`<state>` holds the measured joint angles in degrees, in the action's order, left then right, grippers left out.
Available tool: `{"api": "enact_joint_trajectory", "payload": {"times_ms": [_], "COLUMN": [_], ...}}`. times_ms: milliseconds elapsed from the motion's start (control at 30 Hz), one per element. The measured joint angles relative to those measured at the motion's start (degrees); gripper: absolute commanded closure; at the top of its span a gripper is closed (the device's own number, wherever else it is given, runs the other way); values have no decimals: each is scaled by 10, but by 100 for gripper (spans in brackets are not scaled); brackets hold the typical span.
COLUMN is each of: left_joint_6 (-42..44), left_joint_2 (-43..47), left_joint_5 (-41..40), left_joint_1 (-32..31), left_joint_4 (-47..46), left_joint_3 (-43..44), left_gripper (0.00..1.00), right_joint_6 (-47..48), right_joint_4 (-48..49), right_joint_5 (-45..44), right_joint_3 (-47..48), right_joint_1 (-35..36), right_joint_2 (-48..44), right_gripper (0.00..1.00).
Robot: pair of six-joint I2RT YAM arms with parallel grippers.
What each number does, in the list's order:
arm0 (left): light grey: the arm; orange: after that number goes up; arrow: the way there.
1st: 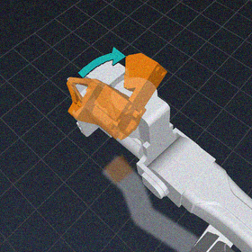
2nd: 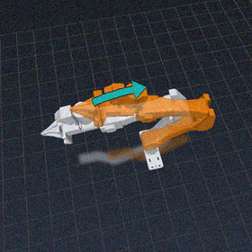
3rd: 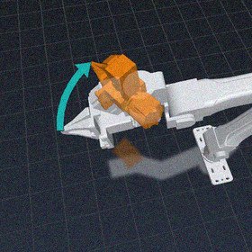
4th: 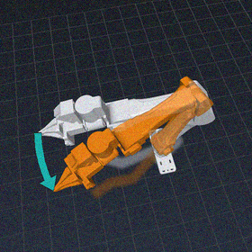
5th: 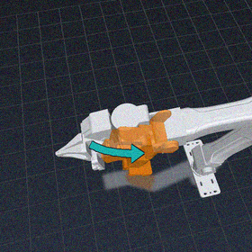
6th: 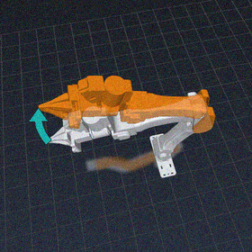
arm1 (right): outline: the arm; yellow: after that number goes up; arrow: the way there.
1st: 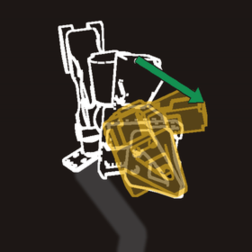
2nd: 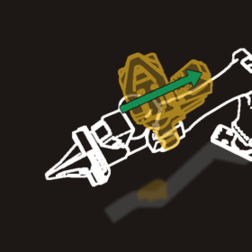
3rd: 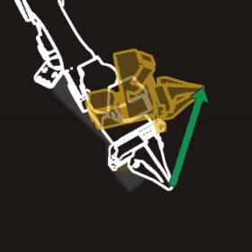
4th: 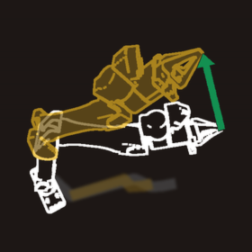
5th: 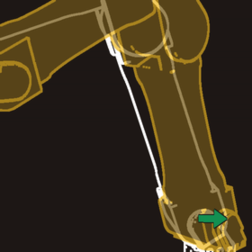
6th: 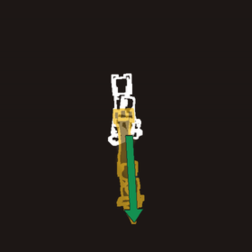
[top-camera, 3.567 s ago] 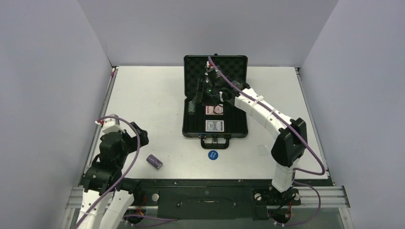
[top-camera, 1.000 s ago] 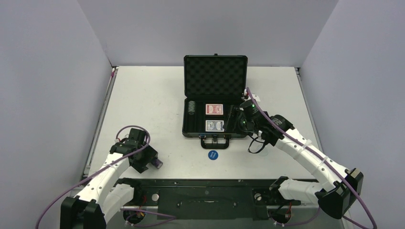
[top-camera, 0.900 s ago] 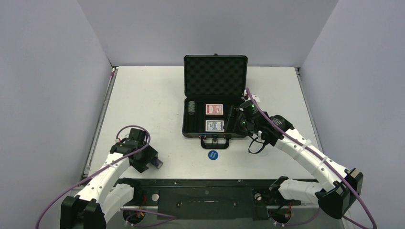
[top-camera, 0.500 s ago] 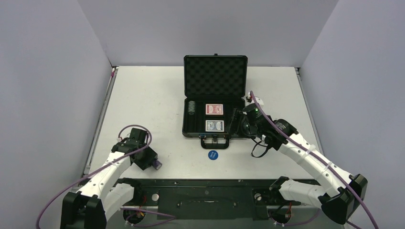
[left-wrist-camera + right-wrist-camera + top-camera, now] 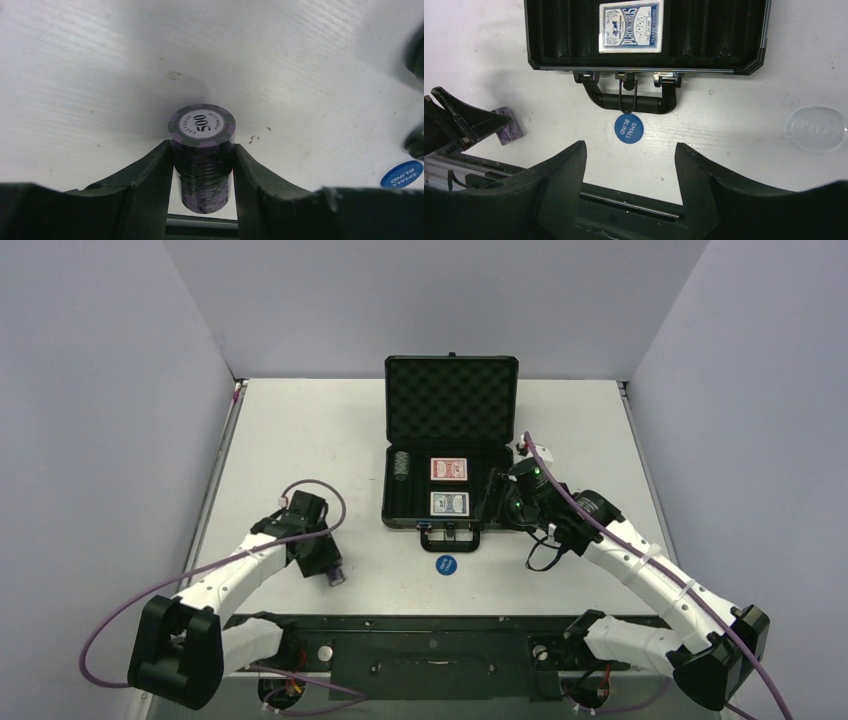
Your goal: Pack up texas hold em set
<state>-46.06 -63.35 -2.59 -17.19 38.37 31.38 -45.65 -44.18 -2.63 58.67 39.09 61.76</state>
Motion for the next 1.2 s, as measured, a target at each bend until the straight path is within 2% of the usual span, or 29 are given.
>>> {"api": "enact_joint_trajectory", "payload": {"times_ms": [67, 167, 233, 300, 600, 833, 1200], "left_joint_6": [17, 33, 36, 34, 3, -51, -80], "left_joint_2": [-24, -50, -54, -55, -28, -19, -66], "left_joint_5": [-8, -19, -22, -27, -51, -39, -35], "left_joint_1": [-20, -51, -59, -63, -87, -102, -110], "left_joint_4": [0, 1, 3, 8, 54, 52, 50], "left_joint_3": [20, 48, 58, 67, 76, 73, 55], "left_gripper": [61, 40, 33, 31, 32, 37, 54], "right_joint_6": [0, 0, 1, 2, 2, 2, -2], "right_joint_4": [0, 0, 0, 0, -4, -5, -9], "right_joint_5": [0, 0, 0, 0, -2, -2, -2], "right_joint_3": [0, 0, 0, 0, 0, 0, 0], "right_joint_1": [0, 0, 0, 0, 0, 0, 0], "right_joint_2": [2, 2, 2, 2, 2, 2, -8], "right_gripper": [39, 39, 39, 39, 39, 39, 39]}}
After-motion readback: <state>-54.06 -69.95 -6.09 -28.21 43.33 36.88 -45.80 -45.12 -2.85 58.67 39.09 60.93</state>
